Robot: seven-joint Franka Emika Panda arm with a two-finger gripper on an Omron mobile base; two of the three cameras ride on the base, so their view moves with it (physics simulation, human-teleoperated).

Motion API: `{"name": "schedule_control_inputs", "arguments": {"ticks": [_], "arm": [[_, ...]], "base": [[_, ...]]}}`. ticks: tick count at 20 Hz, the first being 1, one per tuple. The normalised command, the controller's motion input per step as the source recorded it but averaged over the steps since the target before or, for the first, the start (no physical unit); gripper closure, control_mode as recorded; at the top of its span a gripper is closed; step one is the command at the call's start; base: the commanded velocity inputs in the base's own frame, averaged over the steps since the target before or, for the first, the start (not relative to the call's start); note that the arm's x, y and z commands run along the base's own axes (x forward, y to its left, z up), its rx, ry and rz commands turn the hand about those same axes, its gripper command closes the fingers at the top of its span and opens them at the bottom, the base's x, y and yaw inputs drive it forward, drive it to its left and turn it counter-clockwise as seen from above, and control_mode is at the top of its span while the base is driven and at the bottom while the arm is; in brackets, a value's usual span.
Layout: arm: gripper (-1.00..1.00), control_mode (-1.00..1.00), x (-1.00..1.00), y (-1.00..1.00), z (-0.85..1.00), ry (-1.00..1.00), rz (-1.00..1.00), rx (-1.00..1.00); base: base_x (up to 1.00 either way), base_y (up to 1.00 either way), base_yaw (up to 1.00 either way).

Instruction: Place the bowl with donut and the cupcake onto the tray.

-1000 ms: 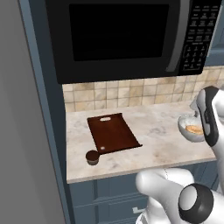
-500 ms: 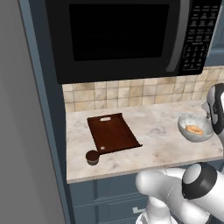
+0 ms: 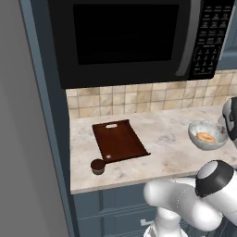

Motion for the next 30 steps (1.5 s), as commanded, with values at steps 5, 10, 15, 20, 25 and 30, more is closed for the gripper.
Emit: {"name": "schedule_control_inputs", "arguments": {"ticks": [5,10,15,20,25,30], "arm": [[-1.0,-1.0,0.23,0.0,-0.48,-0.02,-0.07,0.04],[-1.0,-1.0,0.43,-0.04,-0.21,-0.03,-0.03,0.05],[-1.0,-1.0,0.34,-0.22,-0.19,0.0,-0.04,0.06],[-1.0,-1.0,0.29,-0.3,-0.21,0.0,-0.04,0.05],[-1.0,-1.0,0.3,-0.23,-0.19,0.0,-0.03,0.05],[-1.0,-1.0,0.29,-0.07,-0.19,0.0,-0.01,0.03]], "base": [[0.0,0.0,0.0],[0.0,0.0,0.0],[0.0,0.0,0.0],[0.0,0.0,0.0],[0.0,0.0,0.0],[0.0,0.0,0.0]]}}
